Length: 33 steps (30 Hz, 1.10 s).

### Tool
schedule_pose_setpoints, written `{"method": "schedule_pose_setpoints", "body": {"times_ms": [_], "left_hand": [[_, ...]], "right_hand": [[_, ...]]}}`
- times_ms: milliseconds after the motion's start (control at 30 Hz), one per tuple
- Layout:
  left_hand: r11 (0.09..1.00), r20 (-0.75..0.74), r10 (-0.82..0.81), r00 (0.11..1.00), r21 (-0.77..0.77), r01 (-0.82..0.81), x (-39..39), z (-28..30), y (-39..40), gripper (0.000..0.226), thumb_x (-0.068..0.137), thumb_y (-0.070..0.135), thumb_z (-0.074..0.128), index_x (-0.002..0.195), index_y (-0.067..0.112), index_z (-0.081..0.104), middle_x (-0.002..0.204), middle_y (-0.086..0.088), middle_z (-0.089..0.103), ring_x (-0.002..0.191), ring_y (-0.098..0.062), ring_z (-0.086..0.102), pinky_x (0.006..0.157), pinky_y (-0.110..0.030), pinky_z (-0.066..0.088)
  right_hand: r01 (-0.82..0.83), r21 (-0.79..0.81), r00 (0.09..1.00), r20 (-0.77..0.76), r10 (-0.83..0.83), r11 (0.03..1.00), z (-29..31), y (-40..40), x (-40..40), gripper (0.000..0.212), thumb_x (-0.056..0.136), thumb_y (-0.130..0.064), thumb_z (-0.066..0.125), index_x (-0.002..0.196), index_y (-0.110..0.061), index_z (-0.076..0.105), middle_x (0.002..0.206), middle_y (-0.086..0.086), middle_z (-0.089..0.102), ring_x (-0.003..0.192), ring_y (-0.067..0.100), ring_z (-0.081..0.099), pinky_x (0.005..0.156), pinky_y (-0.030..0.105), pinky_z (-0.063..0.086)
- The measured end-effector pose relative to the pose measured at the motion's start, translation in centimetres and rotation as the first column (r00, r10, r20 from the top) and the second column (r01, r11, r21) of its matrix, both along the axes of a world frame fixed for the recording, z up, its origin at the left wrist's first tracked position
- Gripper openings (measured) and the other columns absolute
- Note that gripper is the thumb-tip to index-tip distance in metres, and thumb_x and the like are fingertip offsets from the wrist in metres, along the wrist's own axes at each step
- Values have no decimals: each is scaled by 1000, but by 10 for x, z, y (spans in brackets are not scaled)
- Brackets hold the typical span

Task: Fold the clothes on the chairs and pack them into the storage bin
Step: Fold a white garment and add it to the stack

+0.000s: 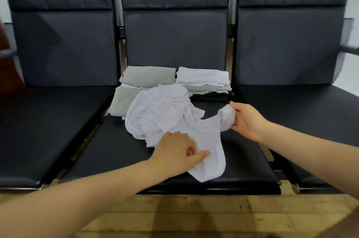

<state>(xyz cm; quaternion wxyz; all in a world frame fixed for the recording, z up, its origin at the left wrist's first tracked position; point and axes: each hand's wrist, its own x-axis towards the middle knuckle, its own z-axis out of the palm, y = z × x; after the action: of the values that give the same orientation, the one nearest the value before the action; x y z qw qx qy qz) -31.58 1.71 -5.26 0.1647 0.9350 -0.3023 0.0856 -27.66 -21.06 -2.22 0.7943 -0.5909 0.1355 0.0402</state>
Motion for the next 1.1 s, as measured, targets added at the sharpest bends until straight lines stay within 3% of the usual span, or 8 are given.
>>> {"method": "schedule_pose_setpoints", "body": {"times_ms": [267, 400, 467, 567, 667, 767, 933, 1100], "left_hand": [[995, 34, -89, 995, 40, 88, -30, -22, -18, 68, 69, 80, 45, 117, 32, 50, 108, 14, 44, 102, -8, 38, 94, -27, 31], [990, -43, -103, 994, -103, 98, -27, -24, -22, 37, 88, 61, 47, 93, 26, 60, 90, 11, 48, 89, -8, 42, 82, -27, 36], [958, -250, -93, 964, -287, 18, -22, -12, -26, 36, 93, 45, 51, 69, 19, 54, 74, 8, 48, 74, -8, 45, 72, -27, 37], [668, -562, -111, 820, -653, -357, -3, 22, -19, 30, 95, 33, 53, 74, 15, 64, 75, 4, 60, 72, -8, 53, 74, -25, 42], [348, -660, -143, 738, -731, -587, 24, 51, 10, 25, 97, 32, 51, 94, 16, 69, 100, -5, 70, 96, -21, 64, 93, -36, 49], [109, -651, -178, 738, -759, -642, 38, 69, 42, 23, 98, 30, 51, 102, 13, 67, 102, -8, 70, 96, -23, 66, 84, -36, 53], [7, -581, -69, 811, -813, -582, 44, 86, 85, 21, 97, 26, 51, 103, 10, 65, 100, -8, 67, 85, -17, 62, 72, -29, 49], [-120, -547, -26, 837, -829, -546, 48, 109, 106, 27, 92, 29, 60, 116, 17, 63, 119, -4, 64, 109, -22, 60, 98, -40, 48]], "right_hand": [[129, 53, 992, -9, -128, 990, 16, -9, 13, 44, 99, -24, 49, 140, -8, 43, 133, 14, 56, 114, 28, 59, 78, 39, 53], [133, 17, 990, -41, -132, 991, 20, -7, 17, 45, 99, -23, 48, 141, -9, 41, 136, 12, 54, 118, 28, 56, 93, 43, 48], [159, 0, 986, -40, -159, 987, 26, -4, 21, 42, 99, -21, 49, 139, -9, 44, 132, 12, 56, 115, 28, 57, 90, 42, 48], [214, 4, 976, -39, -213, 977, 38, -1, 28, 23, 96, -18, 52, 116, -8, 58, 112, 11, 62, 96, 24, 62, 83, 38, 51], [181, -58, 981, -54, -184, 982, 43, 3, 35, 12, 96, -16, 52, 86, -11, 55, 78, 5, 53, 62, 14, 48, 59, 26, 42], [30, -119, 988, -149, -48, 992, 45, 16, 34, 13, 95, -23, 58, 89, -11, 60, 78, 5, 59, 64, 16, 53, 58, 26, 42], [-385, -317, 921, -202, 334, 867, 56, 37, 23, 30, 90, -35, 64, 115, -19, 66, 106, 4, 73, 102, 20, 67, 84, 36, 55], [-372, 95, 928, 58, 368, 923, 81, 52, 17, 26, 96, -25, 54, 113, -11, 65, 109, 10, 71, 102, 26, 65, 85, 41, 49]]}}
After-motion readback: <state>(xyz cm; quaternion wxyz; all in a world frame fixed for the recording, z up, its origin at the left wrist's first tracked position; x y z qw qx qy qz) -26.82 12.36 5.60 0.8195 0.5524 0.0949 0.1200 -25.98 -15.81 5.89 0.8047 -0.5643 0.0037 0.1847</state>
